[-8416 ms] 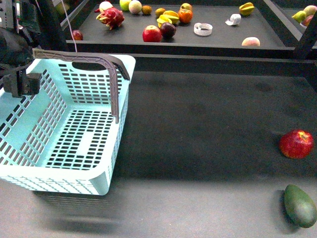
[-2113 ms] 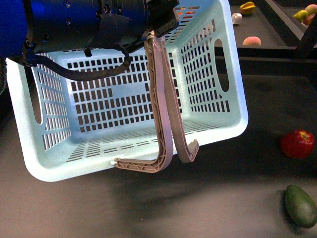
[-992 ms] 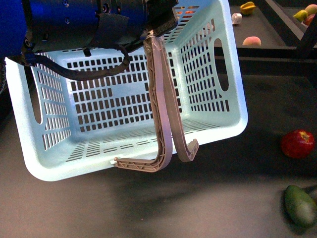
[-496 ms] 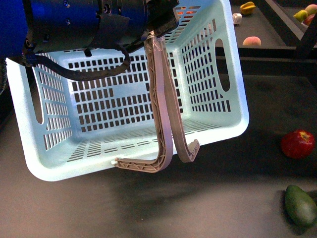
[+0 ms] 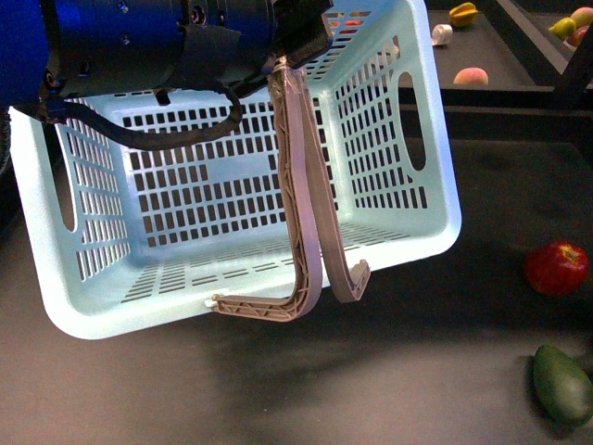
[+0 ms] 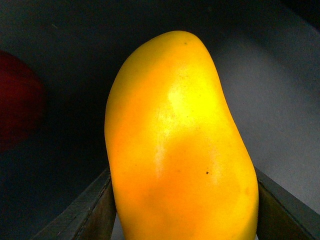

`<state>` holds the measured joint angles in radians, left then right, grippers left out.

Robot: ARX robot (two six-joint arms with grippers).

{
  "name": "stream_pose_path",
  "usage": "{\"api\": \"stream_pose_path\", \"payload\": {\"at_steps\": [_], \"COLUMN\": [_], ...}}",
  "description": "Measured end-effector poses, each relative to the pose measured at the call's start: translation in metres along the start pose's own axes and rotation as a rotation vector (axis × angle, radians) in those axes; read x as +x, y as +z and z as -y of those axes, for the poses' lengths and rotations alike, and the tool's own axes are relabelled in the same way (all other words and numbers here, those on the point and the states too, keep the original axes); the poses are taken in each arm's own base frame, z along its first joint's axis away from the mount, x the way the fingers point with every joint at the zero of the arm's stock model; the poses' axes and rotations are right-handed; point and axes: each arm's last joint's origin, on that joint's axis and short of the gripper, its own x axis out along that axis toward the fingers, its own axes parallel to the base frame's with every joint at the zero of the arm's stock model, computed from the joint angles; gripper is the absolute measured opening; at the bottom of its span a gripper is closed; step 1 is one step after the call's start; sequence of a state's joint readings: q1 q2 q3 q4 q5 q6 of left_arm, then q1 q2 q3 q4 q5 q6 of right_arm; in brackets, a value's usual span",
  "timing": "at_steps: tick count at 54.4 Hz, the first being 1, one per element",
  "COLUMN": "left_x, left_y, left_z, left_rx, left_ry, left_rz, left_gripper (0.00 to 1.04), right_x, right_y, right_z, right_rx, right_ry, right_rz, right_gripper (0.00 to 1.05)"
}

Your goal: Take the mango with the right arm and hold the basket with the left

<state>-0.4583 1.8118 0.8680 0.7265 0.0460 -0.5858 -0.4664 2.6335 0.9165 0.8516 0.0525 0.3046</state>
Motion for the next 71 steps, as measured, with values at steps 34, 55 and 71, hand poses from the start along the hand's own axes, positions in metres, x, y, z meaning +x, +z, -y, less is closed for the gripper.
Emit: {"api": "stream_pose_path", "payload": {"at_steps": [34,55,71], "left_x": [0.0,0.0,0.0], "left_y": [0.0,0.0,0.0], "left_z": [0.0,0.0,0.0], "left_rx": [0.0,0.0,-0.001], "left_ry": [-0.001,0.0,-0.003], "left_rz": [-0.001,0.0,-0.002], "left_gripper": [0.06,0.06,0.06], "right_x": [-0.196,-0.265,-0.247], "right_y": [0.061,0.031,0.01], "right_z": [-0.129,-0.207,-0.235], "right_rx": [-0.214,-0.394,-0.42], "right_ry": [0.611,0.825,0.782], "right_rz": [0.137,0.147,0.093], "right_gripper": [0.64,0.64,0.64]}}
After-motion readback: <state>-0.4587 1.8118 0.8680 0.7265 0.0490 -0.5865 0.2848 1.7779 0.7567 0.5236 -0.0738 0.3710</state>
